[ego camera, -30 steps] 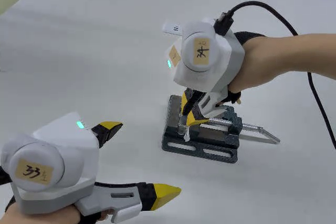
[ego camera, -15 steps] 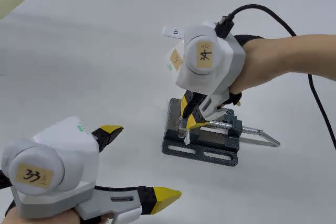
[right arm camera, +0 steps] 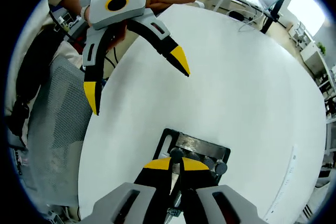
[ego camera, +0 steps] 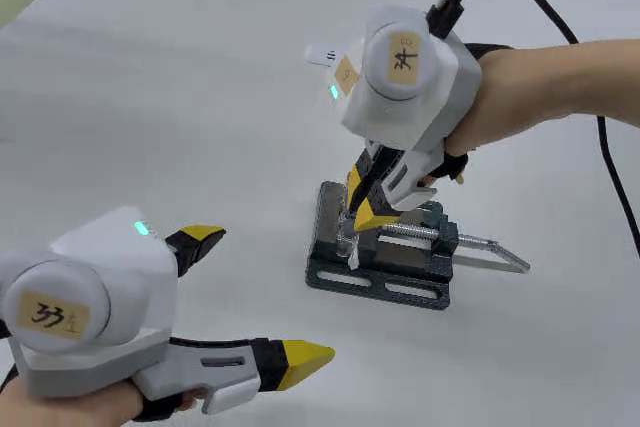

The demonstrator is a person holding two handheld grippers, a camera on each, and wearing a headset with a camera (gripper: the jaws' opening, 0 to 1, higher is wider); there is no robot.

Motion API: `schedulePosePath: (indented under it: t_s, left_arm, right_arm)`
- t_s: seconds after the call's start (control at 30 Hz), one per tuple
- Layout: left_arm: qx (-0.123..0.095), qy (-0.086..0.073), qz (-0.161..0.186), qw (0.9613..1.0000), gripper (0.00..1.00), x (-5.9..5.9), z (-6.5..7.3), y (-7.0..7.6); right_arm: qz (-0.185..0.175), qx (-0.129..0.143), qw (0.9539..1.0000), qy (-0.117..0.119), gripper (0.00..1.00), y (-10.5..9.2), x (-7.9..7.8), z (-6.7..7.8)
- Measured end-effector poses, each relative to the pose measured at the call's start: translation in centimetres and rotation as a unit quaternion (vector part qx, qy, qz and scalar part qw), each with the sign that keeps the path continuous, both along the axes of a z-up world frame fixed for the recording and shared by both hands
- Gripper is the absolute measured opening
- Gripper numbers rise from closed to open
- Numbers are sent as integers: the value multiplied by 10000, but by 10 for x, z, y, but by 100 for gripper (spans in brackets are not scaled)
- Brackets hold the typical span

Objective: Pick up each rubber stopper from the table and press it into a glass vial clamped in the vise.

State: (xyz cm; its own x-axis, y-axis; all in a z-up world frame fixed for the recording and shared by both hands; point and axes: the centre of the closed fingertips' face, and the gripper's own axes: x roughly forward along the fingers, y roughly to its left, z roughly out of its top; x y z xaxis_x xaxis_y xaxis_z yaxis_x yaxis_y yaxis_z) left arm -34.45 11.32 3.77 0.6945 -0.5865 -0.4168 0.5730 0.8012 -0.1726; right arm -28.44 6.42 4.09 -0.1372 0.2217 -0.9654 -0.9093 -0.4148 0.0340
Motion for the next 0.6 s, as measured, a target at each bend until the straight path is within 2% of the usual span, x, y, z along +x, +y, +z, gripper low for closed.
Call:
schedulePosePath:
  t_s: [0.27, 0.6]
  left_arm:
    - [-12, 8, -27, 10000, 92, 0, -2, -1]
    - [-19, 63, -26, 10000, 92, -3, -3, -2]
  right_arm:
    - [-159, 31, 9998, 89, 1, 0, -5, -6]
    - [-163, 30, 9998, 82, 0, 1, -4, -9]
